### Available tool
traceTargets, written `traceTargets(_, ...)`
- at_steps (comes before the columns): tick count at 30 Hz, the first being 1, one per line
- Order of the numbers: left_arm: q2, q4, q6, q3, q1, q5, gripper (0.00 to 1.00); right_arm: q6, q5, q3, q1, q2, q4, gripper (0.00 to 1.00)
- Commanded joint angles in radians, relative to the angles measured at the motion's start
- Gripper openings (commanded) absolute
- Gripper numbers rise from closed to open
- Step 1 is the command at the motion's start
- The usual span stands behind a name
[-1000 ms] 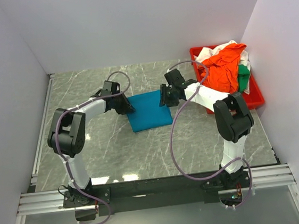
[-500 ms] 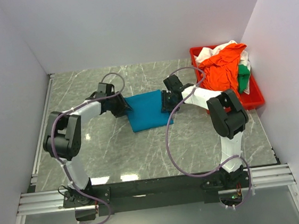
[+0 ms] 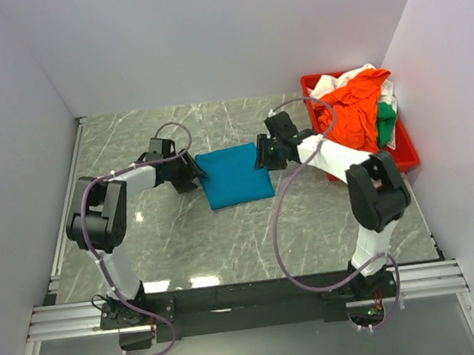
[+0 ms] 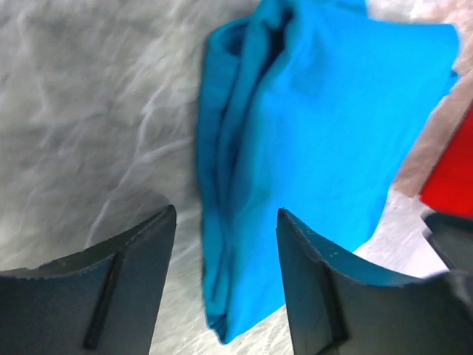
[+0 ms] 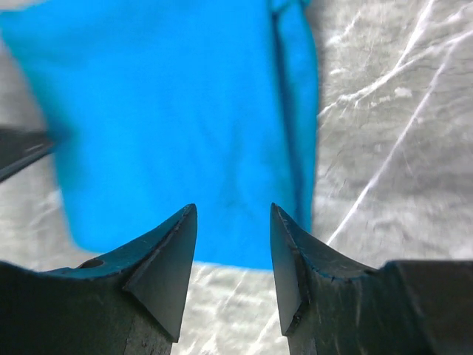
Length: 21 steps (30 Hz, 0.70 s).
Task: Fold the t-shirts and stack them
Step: Neatly place the folded tshirt to the corner
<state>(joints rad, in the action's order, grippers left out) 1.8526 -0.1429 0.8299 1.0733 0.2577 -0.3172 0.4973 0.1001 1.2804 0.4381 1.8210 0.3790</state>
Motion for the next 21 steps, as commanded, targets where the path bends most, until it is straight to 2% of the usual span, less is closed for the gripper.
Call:
traceTargets(1,0.040,0.048,0.011,0.007,0.003,-0.013,0.63,0.021,0.010,-0.036,-0.006,-0.135,-0.037,0.52)
traceTargets(4,0.068,0.048,0.014,0.020,0.018,0.000,0.58,0.035,0.024,-0.081,-0.006,-0.207,-0.057,0.52)
traceTargets(10,0.079,0.031,0.072,0.040,0.080,0.087,0.34,0.052,0.046,-0.153,-0.007,-0.327,-0.081,0.52)
traceTargets(14,0.054,0.003,0.155,0.031,0.086,0.167,0.01,0.046,0.062,-0.180,-0.006,-0.382,-0.078,0.51)
traceTargets(19,-0.056,-0.046,0.310,-0.036,0.046,0.296,0.01,0.032,0.072,-0.225,-0.004,-0.439,-0.063,0.51)
traceTargets(21,-0.134,-0.084,0.374,-0.093,-0.014,0.314,0.01,0.034,0.078,-0.242,-0.002,-0.468,-0.061,0.51)
